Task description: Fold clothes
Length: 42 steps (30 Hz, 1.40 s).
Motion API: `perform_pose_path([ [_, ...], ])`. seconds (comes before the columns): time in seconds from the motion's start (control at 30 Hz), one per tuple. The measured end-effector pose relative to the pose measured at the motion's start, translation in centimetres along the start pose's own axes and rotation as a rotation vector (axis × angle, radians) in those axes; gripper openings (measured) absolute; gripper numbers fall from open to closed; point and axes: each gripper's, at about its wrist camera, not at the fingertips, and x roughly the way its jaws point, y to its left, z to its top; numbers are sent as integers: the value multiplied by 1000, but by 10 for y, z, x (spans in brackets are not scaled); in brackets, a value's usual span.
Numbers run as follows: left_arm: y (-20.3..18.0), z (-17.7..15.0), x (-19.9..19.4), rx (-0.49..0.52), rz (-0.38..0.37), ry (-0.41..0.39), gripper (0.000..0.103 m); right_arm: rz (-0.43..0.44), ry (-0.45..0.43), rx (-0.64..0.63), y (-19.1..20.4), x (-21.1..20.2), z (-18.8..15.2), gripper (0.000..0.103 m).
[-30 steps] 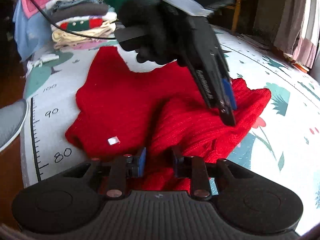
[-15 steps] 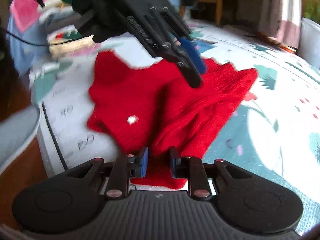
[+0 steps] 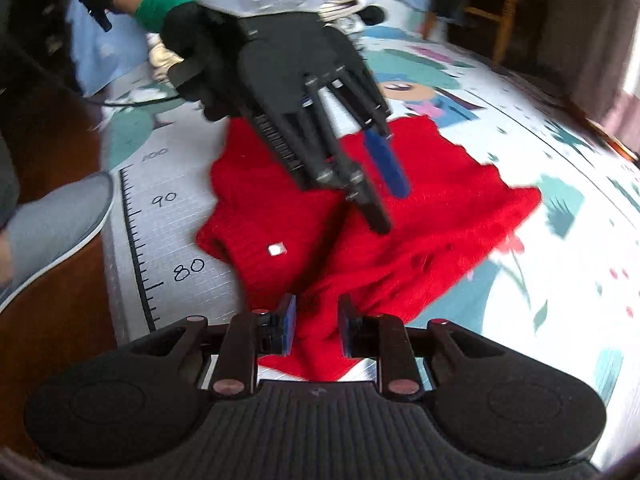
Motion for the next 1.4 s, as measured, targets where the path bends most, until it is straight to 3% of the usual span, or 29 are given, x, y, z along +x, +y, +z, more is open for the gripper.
perform_pose_path([
  [0.13,3,-20,-25,-93,34,-41,37,3,45,-116,-16,-5,30,25],
  [0.37,38,-71,-69,-357,151,-86,39,-10,104,-87,-35,20,71,25],
  [0.57,88,-121,-110,-635,290,-140,39,63,92,-186,34,59,100,25],
  [0.67,102,-133,-122,-717,333,-172,39,25,94,-156,79,88,114,29],
  [0.7,105,-137,-125,-740,338,-184,39,-9,98,-142,94,98,116,35],
  [0.83,110,-142,-126,-806,332,-205,39,-172,116,-108,143,130,124,58],
  [0.93,112,-139,-121,-823,316,-211,39,-284,135,-207,167,154,124,69],
  [1.17,134,-122,-103,-829,261,-203,39,-344,147,-112,163,173,131,59],
  [1.33,180,-103,-71,-907,207,-195,39,-370,126,144,132,166,136,57],
  [1.4,199,-97,-56,-965,181,-188,39,-368,127,179,128,165,136,53],
])
